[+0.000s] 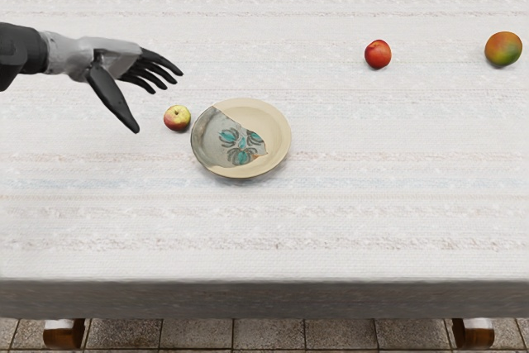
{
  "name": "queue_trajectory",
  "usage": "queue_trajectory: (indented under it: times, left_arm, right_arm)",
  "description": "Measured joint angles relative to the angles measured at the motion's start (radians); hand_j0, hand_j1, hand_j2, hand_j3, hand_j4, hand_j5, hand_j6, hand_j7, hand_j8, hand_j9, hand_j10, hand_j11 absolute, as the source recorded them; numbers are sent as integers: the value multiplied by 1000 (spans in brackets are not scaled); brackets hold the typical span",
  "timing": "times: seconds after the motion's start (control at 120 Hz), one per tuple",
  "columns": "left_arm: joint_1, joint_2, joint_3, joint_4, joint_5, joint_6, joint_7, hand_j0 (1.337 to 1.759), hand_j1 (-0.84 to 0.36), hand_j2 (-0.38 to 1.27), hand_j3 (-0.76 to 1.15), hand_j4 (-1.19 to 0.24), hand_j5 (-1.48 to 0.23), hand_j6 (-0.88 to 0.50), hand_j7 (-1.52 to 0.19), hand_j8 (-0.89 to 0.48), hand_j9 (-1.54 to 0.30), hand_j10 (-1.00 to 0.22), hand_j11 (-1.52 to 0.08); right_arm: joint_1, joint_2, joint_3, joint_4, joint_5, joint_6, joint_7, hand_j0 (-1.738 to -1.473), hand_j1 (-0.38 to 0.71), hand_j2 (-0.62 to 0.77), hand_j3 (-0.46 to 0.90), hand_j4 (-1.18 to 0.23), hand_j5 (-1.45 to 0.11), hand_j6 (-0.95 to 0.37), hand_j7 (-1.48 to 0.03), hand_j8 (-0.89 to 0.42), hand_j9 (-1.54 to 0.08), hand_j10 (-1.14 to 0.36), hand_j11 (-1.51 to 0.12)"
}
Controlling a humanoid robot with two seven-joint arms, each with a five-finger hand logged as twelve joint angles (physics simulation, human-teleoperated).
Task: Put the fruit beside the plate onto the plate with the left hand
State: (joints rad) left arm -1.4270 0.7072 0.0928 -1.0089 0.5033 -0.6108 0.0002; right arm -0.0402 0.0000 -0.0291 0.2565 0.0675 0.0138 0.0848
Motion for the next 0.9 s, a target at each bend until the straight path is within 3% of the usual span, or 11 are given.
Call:
queue_trajectory:
  times: [0.133,0.183,0.267,0.308,0.4,0.458,0.625,0.9]
  left_arm:
    - [-13,-14,-2,-8,11,0,8,1658,68,49,0,-238,-306,-238,-306,-238,-306,-237,-306]
    - [-40,-23,-2,-1,13,0,65,1658,68,49,0,-238,-306,-238,-306,-238,-306,-237,-306]
    - [-125,-73,-2,18,79,0,213,1658,68,49,0,-238,-306,-238,-306,-238,-306,-237,-306]
    - [-134,-124,-1,22,162,0,271,1658,68,49,0,-237,-306,-238,-306,-237,-306,-237,-306]
    - [-126,-180,2,23,332,0,361,1658,68,48,0,-237,-306,-238,-306,-238,-306,-237,-306]
    - [-130,-193,3,16,398,0,398,1658,67,48,0,-237,-306,-238,-306,-238,-306,-237,-306]
    - [-88,-213,20,-94,608,97,438,1658,66,49,0,-240,-308,-240,-308,-240,-308,-239,-308]
    - [-66,-294,27,-136,720,253,439,1658,63,49,0,-241,-311,-242,-311,-242,-310,-241,-310]
  right_arm:
    - [0,0,1,1,0,0,0,-1658,-305,-7,0,-36,-47,-36,-47,-36,-47,-36,-47]
    - [0,0,0,1,0,0,0,-1658,-305,-7,0,-36,-47,-36,-47,-36,-47,-36,-47]
    - [-1,0,-2,1,0,0,0,-1658,-305,-7,0,-36,-47,-36,-47,-36,-47,-36,-47]
    - [-1,0,-2,1,0,0,0,-1658,-305,-7,0,-36,-47,-36,-47,-36,-47,-36,-47]
    - [-1,0,-3,1,0,0,0,-1658,-305,-7,0,-36,-47,-36,-47,-36,-47,-36,-47]
    - [-1,0,-3,1,0,0,0,-1658,-305,-7,0,-36,-47,-36,-47,-36,-47,-36,-47]
    - [-1,0,-3,1,0,0,1,-1658,-305,-7,0,-36,-47,-36,-47,-36,-47,-36,-47]
    - [-6,0,-3,1,0,0,0,-1658,-305,-7,0,-36,-47,-36,-47,-36,-47,-36,-47]
